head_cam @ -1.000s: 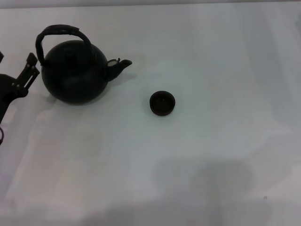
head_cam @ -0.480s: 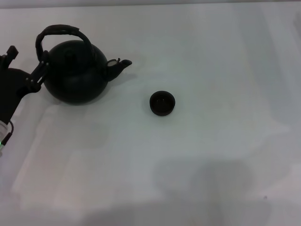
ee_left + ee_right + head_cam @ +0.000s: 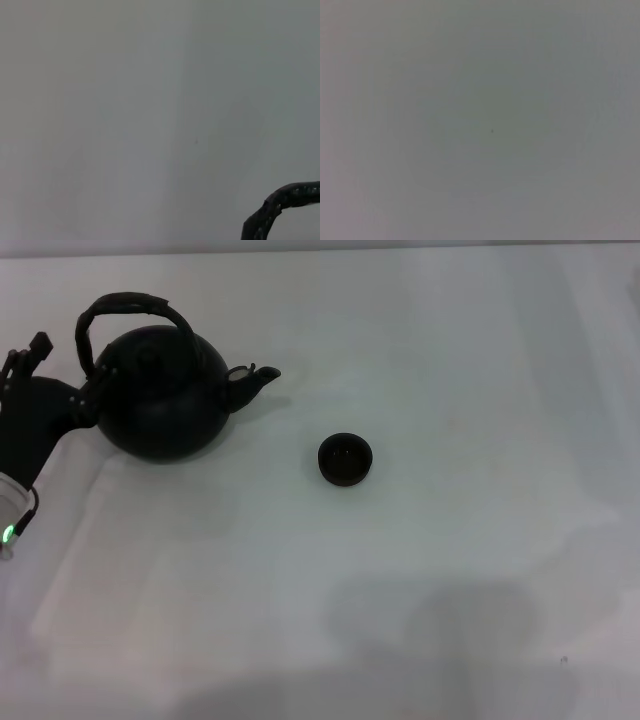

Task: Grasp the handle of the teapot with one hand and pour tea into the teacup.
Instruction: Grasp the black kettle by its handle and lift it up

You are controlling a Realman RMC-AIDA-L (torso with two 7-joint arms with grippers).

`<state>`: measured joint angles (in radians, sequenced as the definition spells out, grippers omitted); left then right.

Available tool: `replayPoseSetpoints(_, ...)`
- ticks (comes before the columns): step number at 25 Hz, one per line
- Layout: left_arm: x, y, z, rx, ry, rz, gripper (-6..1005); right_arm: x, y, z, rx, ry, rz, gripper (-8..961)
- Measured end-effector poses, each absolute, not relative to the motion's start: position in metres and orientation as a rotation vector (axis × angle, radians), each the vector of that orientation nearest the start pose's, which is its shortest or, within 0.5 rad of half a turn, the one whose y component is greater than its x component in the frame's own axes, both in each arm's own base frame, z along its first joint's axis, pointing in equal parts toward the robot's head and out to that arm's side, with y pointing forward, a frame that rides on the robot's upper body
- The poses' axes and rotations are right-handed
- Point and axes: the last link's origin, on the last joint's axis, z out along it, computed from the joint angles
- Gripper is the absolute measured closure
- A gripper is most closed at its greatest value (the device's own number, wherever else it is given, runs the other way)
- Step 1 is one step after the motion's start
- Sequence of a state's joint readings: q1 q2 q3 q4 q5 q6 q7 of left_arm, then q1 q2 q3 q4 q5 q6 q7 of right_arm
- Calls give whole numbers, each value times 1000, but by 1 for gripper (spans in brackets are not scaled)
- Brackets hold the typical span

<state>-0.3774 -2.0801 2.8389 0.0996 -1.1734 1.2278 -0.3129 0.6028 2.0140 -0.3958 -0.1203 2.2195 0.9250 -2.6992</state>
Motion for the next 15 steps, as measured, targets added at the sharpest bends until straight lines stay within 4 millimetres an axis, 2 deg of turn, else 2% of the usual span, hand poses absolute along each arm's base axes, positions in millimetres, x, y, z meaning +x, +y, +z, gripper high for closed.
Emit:
replayPoseSetpoints(8,-341,297,-42,-1784,-655,-702,126,355,395,64,-1439,701,644,109)
replayPoseSetpoints(15,-339,299,-45,-1806,-606,-661,268,356,394,65,-1433,704,643,108)
